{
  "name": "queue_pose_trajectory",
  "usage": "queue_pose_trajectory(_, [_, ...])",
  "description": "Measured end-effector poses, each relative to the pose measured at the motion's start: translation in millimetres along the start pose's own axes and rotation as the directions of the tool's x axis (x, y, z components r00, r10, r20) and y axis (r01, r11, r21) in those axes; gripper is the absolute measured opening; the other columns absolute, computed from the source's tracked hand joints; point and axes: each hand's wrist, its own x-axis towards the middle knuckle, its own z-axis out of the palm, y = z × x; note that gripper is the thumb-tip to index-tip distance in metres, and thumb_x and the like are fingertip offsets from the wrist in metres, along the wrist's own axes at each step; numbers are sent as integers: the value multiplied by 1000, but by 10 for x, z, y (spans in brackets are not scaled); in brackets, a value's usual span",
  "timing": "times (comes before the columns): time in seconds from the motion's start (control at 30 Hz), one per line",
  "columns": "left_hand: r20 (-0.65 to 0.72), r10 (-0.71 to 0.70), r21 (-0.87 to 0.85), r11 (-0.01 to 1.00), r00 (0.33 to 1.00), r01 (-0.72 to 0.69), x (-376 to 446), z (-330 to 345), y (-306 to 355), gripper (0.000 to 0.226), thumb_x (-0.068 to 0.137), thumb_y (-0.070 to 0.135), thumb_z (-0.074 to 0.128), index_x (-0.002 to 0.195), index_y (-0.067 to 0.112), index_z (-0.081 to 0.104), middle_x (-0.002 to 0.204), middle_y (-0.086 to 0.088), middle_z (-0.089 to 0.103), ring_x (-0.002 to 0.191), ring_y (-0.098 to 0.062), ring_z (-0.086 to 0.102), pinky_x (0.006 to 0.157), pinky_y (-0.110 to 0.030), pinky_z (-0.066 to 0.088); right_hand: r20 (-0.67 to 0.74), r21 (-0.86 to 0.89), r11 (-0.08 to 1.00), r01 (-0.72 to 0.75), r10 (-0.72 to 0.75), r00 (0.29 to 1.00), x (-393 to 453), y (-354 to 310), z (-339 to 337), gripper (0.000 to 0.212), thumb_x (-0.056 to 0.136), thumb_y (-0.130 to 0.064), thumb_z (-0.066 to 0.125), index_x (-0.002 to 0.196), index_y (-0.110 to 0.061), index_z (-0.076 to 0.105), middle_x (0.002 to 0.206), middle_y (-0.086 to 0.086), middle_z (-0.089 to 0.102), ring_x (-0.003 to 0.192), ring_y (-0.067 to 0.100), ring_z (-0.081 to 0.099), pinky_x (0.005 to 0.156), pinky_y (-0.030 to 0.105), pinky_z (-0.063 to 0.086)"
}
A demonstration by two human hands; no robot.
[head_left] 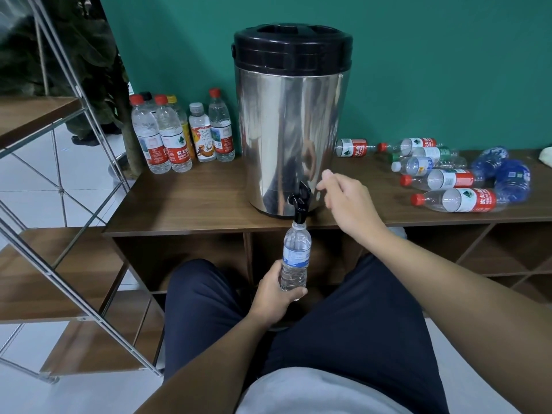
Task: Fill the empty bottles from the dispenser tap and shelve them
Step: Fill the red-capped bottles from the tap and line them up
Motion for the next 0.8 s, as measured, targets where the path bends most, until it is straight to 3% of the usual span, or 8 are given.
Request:
queue_pose_trajectory(0.1, [5,-10,0,1000,1000,10,7,-9,-13,56,79,23,94,126,40,67,114,1,81,107,-24,79,103,-58,63,36,-307,950,-56,70,997,104,450,-60,30,110,-45,60,119,-19,73,97,-6,70,100,22,70,84,37,52])
queue_pose_trajectory(0.2, [11,-24,7,1000,1000,24,5,-23,-18,57,80,22,94,127,39,66,116,3,81,109,-21,79,105,-56,62,140,-499,864,-72,162,977,143,761,-99,50,109,-42,65,154,-21,57,143,8,56,121,31,66,100,44,56])
queue_pose_trajectory(0.3, [9,-41,13,999,999,41,-1,-24,-23,57,82,16,94,128,36,65,116,4,81,110,-18,79,106,-52,63,194,-553,831,-56,193,962,181,857,-98,58,111,-41,61,164,-20,47,159,9,42,128,34,63,105,43,54])
queue_pose_trajectory(0.43, [11,-40,29,999,999,39,-2,-25,-19,57,82,12,95,126,33,66,115,4,81,109,-17,79,103,-48,64,218,-585,811,-26,188,958,255,869,-47,45,112,-33,63,153,-16,59,151,12,49,127,35,63,103,42,53])
queue_pose_trajectory(0.57, [24,-33,54,998,999,32,-16,-10,-14,57,81,11,96,125,31,66,114,5,81,108,-15,79,102,-46,64,207,-560,828,-12,154,966,240,888,-20,18,110,-23,65,121,-11,74,127,13,57,113,36,65,90,38,51])
queue_pose_trajectory(0.67, [31,-30,64,998,999,28,-20,-2,-10,57,78,14,98,123,32,66,114,4,81,109,-18,79,104,-50,63,176,-443,895,-44,135,975,181,832,-35,11,106,-26,73,99,-17,75,111,6,64,100,25,67,85,33,50])
queue_pose_trajectory(0.8, [42,-11,67,998,999,8,-16,11,-5,60,76,20,98,124,34,66,117,3,81,113,-21,79,107,-54,62,244,-167,986,-25,66,968,-10,548,-80,8,106,-27,74,105,-20,79,95,-3,72,68,1,66,67,15,50])
